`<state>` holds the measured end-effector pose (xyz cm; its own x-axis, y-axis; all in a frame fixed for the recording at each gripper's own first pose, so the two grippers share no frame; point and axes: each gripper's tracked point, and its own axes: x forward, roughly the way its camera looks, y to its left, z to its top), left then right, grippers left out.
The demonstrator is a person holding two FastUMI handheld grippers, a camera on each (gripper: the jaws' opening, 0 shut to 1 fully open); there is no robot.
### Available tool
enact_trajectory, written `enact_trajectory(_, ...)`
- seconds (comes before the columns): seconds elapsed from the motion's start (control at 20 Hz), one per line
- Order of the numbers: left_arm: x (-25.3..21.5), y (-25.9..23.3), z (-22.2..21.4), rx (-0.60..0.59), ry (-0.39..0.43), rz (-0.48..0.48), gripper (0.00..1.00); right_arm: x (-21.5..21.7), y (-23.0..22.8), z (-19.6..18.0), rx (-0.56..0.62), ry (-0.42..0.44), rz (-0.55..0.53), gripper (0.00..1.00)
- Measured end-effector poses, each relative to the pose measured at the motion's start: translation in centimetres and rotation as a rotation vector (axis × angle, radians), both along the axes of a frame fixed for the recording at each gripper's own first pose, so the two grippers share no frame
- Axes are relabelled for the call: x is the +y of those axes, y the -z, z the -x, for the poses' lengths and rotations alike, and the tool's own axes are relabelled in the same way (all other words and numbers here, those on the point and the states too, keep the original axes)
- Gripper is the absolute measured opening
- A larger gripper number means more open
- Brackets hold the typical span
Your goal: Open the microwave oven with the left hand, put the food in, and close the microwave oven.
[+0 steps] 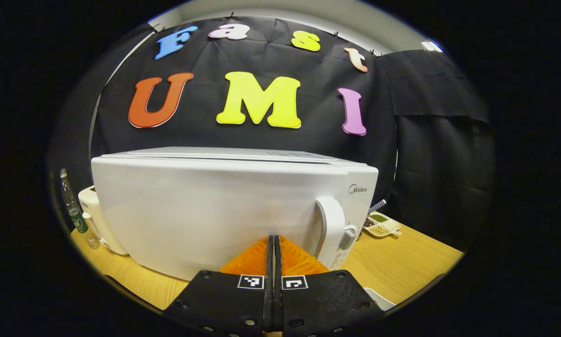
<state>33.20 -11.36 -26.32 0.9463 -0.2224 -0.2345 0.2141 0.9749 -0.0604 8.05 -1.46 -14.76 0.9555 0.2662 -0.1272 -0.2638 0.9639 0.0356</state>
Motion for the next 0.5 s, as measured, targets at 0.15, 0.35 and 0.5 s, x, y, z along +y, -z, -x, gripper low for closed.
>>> enact_trajectory(0.15, -0.3, -0.1, -0.4, -0.01, -0.015, -0.027, 0.0, -0.8, 1.3, -0.8, 0.023, 0.0, -0.028, 0.99)
enact_trajectory(0.35, -0.2, 0.7, -1.1, 0.031, -0.043, -0.033, 0.0, -1.7, 2.4, -1.3, 0.055, 0.018, -0.043, 0.98)
enact_trajectory(0.5, -0.5, 0.4, -1.1, 0.014, -0.049, -0.025, 0.0, -2.6, 2.4, -0.8, 0.068, 0.066, -0.018, 0.98)
